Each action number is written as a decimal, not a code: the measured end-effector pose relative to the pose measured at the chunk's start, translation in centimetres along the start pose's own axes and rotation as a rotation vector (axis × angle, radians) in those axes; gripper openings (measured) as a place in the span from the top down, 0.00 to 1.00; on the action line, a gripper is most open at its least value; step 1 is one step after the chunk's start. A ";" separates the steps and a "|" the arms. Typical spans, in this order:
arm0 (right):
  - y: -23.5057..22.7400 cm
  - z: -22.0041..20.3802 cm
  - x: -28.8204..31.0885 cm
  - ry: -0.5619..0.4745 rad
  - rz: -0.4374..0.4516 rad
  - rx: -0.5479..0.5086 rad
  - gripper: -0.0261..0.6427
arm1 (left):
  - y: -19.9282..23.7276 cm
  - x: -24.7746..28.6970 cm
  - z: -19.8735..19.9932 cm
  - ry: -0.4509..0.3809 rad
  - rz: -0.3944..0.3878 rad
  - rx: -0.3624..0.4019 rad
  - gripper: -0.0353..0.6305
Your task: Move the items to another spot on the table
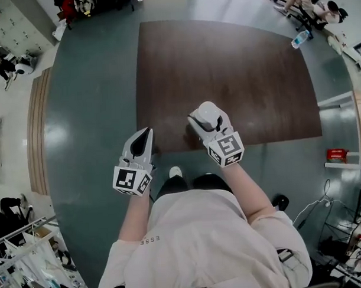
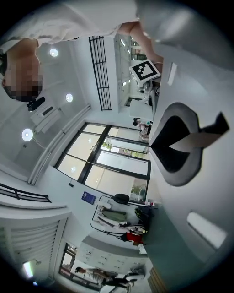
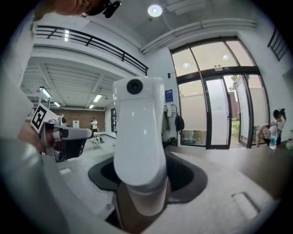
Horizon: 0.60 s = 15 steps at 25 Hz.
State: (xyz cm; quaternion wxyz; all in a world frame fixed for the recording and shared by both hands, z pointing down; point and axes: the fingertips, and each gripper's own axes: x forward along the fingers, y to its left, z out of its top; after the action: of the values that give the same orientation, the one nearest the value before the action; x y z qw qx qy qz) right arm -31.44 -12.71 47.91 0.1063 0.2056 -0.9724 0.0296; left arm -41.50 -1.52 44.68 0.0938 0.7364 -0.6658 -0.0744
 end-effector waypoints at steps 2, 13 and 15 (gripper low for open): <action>-1.7 -0.6 -2.9 -0.003 -0.041 0.013 0.59 | -2.4 1.1 -0.3 0.005 -0.036 0.006 0.92; -12.5 -3.9 -23.5 -0.025 -0.219 0.031 0.59 | -21.2 8.8 -3.3 0.012 -0.196 0.036 0.92; -14.6 -4.8 -27.6 -0.020 -0.243 0.033 0.59 | -25.2 9.9 -4.0 0.010 -0.224 0.046 0.92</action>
State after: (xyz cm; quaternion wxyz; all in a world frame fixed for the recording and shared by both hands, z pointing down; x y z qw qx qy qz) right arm 0.03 -14.71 46.79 0.0962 0.3238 -0.9407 0.0308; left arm -15.18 -8.84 42.74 0.0713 0.8084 -0.5806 -0.0653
